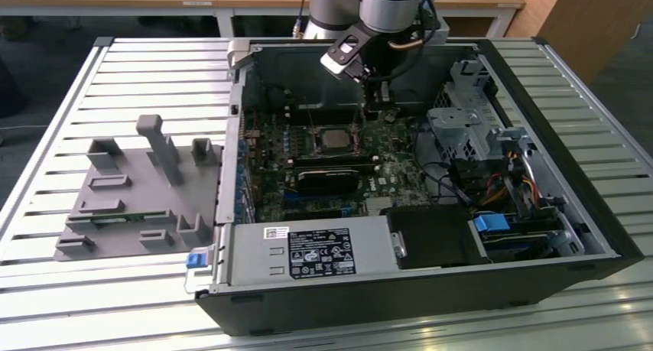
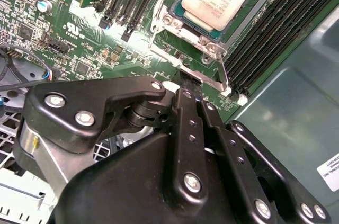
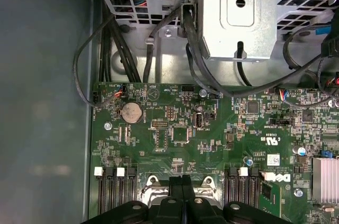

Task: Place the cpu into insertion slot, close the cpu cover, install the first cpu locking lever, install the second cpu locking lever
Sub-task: 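Close the cpu cover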

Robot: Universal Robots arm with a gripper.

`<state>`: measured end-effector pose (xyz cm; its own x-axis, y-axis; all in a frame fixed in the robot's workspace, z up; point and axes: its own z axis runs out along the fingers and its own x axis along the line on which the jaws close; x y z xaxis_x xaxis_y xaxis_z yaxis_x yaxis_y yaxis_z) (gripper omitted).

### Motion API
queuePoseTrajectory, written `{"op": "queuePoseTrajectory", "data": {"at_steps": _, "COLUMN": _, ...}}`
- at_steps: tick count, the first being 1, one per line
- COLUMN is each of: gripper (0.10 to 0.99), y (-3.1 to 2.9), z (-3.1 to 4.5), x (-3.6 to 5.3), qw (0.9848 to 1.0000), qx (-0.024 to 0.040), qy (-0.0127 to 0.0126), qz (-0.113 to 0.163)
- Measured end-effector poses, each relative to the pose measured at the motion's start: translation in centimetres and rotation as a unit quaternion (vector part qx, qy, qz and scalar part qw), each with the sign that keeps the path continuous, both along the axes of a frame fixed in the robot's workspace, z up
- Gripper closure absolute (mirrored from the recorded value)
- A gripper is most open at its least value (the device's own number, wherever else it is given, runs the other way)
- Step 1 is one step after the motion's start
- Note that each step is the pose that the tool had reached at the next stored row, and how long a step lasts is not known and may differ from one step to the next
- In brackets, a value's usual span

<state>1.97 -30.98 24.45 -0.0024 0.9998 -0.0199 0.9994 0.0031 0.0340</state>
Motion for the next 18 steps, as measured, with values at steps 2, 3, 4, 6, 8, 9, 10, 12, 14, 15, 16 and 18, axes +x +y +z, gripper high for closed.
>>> {"op": "queuePoseTrajectory", "data": {"at_steps": 2, "gripper": 0.98, "y": -0.03, "z": 0.0, "x": -0.07, "qw": 1.0, "qx": 0.0, "qy": 0.0, "qz": 0.0}}
{"op": "queuePoseTrajectory", "data": {"at_steps": 3, "gripper": 0.98, "y": -0.05, "z": 0.0, "x": -0.09, "qw": 1.0, "qx": 0.0, "qy": 0.0, "qz": 0.0}}
{"op": "queuePoseTrajectory", "data": {"at_steps": 4, "gripper": 0.98, "y": -0.06, "z": 0.0, "x": -0.11, "qw": 1.0, "qx": 0.0, "qy": 0.0, "qz": 0.0}}
{"op": "queuePoseTrajectory", "data": {"at_steps": 6, "gripper": 0.98, "y": -0.09, "z": 0.0, "x": -0.17, "qw": 1.0, "qx": 0.0, "qy": 0.0, "qz": 0.0}}
{"op": "queuePoseTrajectory", "data": {"at_steps": 8, "gripper": 0.98, "y": -0.11, "z": 0.0, "x": -0.25, "qw": 1.0, "qx": 0.0, "qy": 0.0, "qz": 0.0}}
{"op": "queuePoseTrajectory", "data": {"at_steps": 9, "gripper": 0.98, "y": -0.12, "z": 0.0, "x": -0.29, "qw": 1.0, "qx": 0.0, "qy": 0.0, "qz": 0.0}}
{"op": "queuePoseTrajectory", "data": {"at_steps": 10, "gripper": 0.98, "y": -0.13, "z": 0.0, "x": -0.34, "qw": 1.0, "qx": 0.0, "qy": 0.0, "qz": 0.0}}
{"op": "queuePoseTrajectory", "data": {"at_steps": 12, "gripper": 0.98, "y": -0.16, "z": 0.0, "x": -0.53, "qw": 1.0, "qx": 0.0, "qy": 0.0, "qz": 0.0}}
{"op": "queuePoseTrajectory", "data": {"at_steps": 14, "gripper": 0.98, "y": -0.17, "z": 0.0, "x": -0.6, "qw": 1.0, "qx": -0.0001, "qy": 0.0, "qz": 0.0}}
{"op": "queuePoseTrajectory", "data": {"at_steps": 15, "gripper": 0.98, "y": -0.17, "z": 0.0, "x": -0.63, "qw": 1.0, "qx": 0.0, "qy": 0.0, "qz": 0.0}}
{"op": "queuePoseTrajectory", "data": {"at_steps": 16, "gripper": 0.98, "y": -0.17, "z": 0.0, "x": -0.65, "qw": 1.0, "qx": 0.0, "qy": 0.0, "qz": 0.0}}
{"op": "queuePoseTrajectory", "data": {"at_steps": 18, "gripper": 0.98, "y": -0.17, "z": 0.0, "x": -0.67, "qw": 1.0, "qx": 0.0, "qy": 0.0, "qz": 0.0}}
